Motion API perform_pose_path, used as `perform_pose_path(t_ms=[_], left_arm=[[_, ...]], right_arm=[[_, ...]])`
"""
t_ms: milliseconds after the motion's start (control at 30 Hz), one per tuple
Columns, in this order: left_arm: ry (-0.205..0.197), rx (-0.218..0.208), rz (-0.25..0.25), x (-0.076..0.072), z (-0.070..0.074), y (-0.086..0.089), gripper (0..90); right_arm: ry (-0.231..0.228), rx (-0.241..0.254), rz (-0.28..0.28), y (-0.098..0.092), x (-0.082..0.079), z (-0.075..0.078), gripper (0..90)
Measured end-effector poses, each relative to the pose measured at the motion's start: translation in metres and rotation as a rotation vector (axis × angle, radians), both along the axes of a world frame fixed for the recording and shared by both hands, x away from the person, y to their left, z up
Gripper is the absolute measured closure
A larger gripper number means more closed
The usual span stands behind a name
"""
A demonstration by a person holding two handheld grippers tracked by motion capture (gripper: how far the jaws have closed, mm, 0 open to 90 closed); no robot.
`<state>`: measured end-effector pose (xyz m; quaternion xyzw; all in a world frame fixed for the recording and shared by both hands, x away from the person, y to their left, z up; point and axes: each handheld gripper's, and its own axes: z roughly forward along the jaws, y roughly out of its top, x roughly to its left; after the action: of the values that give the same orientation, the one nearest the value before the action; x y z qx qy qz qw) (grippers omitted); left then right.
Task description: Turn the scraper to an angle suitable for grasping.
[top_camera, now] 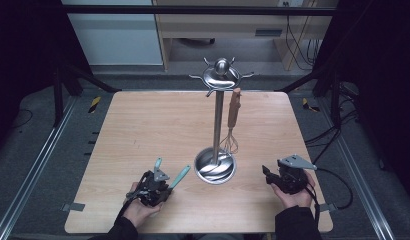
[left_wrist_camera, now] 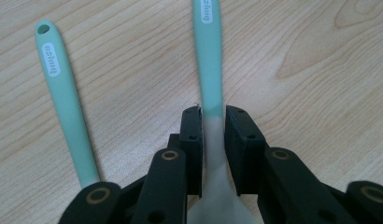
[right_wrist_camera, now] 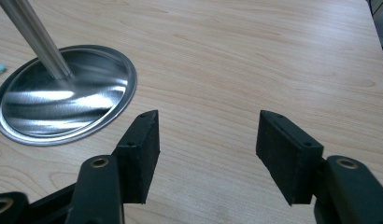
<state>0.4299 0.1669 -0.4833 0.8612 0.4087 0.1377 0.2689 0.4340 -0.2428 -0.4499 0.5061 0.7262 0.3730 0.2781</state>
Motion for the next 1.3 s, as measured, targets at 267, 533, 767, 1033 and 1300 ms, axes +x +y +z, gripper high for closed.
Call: perform_pose_path(t_ms=[267,533,767,1033,1300], left_arm=[[0.013,0.008,0.004,0.001,0.001,-0.002,80.9],[0.007,-0.031,0.027,0.0,0.004,0.003,81.4],[-0.047,-0.084,0.041,-0.003,0.021,0.013,81.4],[-0.109,-0.117,0.042,-0.009,0.036,0.018,81.4],[-0.183,-0.194,0.051,-0.015,0.056,0.029,81.3]], right_arm=[[0.0,0.0,-0.002,0.0,0.0,0.0,40.0],[0.008,0.004,-0.001,0.0,0.0,0.0,40.0],[0.004,0.002,-0.003,0.0,0.0,0.0,40.0],[0.005,0.005,-0.006,0.0,0.0,0.0,39.6],[0.004,0.009,-0.012,-0.001,0.001,-0.001,38.9]])
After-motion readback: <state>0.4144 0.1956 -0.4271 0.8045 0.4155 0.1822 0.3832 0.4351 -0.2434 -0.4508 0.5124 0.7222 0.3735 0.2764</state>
